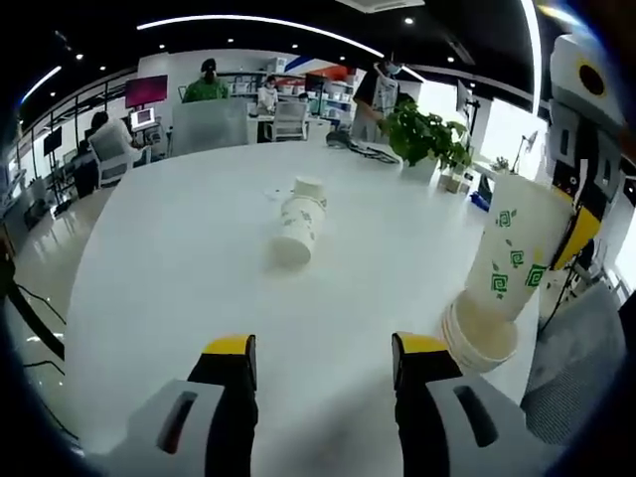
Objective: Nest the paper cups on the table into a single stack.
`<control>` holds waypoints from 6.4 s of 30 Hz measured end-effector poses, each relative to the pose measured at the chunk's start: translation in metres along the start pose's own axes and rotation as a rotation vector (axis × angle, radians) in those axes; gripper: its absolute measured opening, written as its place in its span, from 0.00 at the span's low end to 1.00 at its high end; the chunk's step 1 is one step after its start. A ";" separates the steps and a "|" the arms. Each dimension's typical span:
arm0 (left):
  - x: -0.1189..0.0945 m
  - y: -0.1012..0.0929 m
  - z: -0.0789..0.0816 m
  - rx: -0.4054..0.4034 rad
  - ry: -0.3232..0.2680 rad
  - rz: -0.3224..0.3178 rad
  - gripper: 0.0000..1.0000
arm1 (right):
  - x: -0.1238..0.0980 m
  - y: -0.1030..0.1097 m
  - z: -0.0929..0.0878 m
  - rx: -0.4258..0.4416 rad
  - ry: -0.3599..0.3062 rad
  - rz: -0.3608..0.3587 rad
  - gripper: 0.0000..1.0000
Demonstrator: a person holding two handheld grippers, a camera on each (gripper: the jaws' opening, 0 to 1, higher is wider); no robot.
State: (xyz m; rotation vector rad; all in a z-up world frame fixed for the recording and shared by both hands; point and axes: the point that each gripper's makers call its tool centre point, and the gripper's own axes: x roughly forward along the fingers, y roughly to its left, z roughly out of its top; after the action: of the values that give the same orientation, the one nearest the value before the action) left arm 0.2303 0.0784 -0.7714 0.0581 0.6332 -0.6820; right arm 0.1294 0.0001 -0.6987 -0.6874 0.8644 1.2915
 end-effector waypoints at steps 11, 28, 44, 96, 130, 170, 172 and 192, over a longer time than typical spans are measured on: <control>-0.008 -0.002 -0.006 -0.016 -0.001 0.006 0.52 | 0.019 0.007 -0.011 -0.098 0.100 -0.022 0.00; -0.016 0.001 -0.013 -0.020 -0.001 0.017 0.53 | 0.055 0.009 -0.034 -0.077 0.159 -0.003 0.00; -0.024 0.003 -0.017 -0.013 0.014 0.028 0.52 | 0.065 0.005 -0.035 -0.063 0.177 0.013 0.00; -0.011 -0.007 -0.013 0.046 0.035 -0.018 0.51 | 0.023 0.009 -0.029 0.015 0.072 -0.026 0.06; 0.015 -0.014 0.010 0.088 0.030 -0.064 0.51 | -0.051 -0.027 -0.076 0.485 -0.287 -0.387 0.57; 0.119 0.014 0.079 0.200 0.114 -0.097 0.56 | -0.064 -0.006 -0.121 0.757 -0.423 -0.499 0.63; 0.129 0.013 0.083 0.213 0.133 -0.112 0.56 | -0.063 -0.004 -0.121 0.762 -0.421 -0.495 0.63; 0.195 0.023 0.084 0.308 0.314 -0.132 0.50 | -0.061 -0.003 -0.139 0.825 -0.436 -0.499 0.62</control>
State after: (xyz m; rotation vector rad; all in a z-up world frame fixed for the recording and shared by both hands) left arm 0.4049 -0.0361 -0.8165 0.4184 0.8337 -0.9034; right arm 0.1066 -0.1479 -0.7198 0.0519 0.7125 0.5131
